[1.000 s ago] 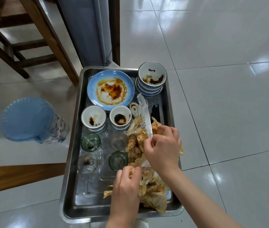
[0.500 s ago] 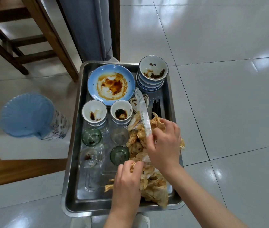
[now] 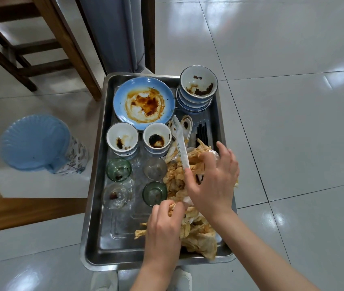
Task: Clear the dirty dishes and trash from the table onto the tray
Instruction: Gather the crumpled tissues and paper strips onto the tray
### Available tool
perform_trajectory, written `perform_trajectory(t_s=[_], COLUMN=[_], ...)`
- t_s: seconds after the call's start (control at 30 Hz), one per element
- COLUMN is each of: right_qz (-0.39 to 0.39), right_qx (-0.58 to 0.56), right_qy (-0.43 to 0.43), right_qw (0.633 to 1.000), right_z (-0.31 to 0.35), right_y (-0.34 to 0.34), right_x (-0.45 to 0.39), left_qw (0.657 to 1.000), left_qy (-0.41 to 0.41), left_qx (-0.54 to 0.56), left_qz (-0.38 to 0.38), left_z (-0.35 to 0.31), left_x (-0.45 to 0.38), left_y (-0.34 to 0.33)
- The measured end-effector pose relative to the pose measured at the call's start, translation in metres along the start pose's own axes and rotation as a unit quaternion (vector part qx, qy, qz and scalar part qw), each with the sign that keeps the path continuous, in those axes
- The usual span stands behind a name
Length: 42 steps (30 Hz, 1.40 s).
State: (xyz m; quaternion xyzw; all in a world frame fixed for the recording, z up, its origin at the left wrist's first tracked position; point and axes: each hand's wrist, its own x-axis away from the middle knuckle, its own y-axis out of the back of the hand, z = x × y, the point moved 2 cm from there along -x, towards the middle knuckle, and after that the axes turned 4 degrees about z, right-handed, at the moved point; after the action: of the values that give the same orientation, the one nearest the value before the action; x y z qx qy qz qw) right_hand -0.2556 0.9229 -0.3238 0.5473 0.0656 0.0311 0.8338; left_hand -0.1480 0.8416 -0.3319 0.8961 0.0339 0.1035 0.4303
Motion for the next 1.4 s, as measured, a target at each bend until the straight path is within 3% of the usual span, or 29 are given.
perform_trajectory(t_s=[0.17, 0.4, 0.6, 0.73, 1.07, 1.27, 1.4], right_qz=[0.149, 0.225, 0.177, 0.149, 0.200, 0.249, 0.238], right_qx=[0.016, -0.046, 0.034, 0.067, 0.097, 0.059, 0.012], right_qy=[-0.098, -0.065, -0.027, -0.051, -0.089, -0.100, -0.081], right_qw=[0.984, 0.971, 0.983, 0.985, 0.971, 0.962, 0.968], right_z=[-0.010, -0.004, -0.004, -0.004, -0.004, -0.001, 0.003], right_y=[-0.016, -0.025, -0.022, -0.022, -0.022, -0.027, -0.023], right_x=[0.004, 0.015, 0.014, 0.012, 0.015, 0.018, 0.020], left_qw=[0.999, 0.995, 0.989, 0.993, 0.987, 0.988, 0.987], left_qy=[-0.007, -0.028, -0.019, -0.015, -0.004, -0.011, -0.005], left_qx=[-0.032, -0.078, -0.132, -0.117, -0.151, -0.142, -0.141], left_qz=[0.004, 0.056, 0.070, 0.025, -0.051, -0.067, -0.075], left_z=[0.006, 0.018, 0.020, 0.019, 0.024, 0.016, 0.014], left_x=[0.003, 0.009, 0.012, 0.014, 0.020, 0.020, 0.020], left_y=[-0.009, -0.017, -0.018, -0.018, -0.024, -0.021, -0.017])
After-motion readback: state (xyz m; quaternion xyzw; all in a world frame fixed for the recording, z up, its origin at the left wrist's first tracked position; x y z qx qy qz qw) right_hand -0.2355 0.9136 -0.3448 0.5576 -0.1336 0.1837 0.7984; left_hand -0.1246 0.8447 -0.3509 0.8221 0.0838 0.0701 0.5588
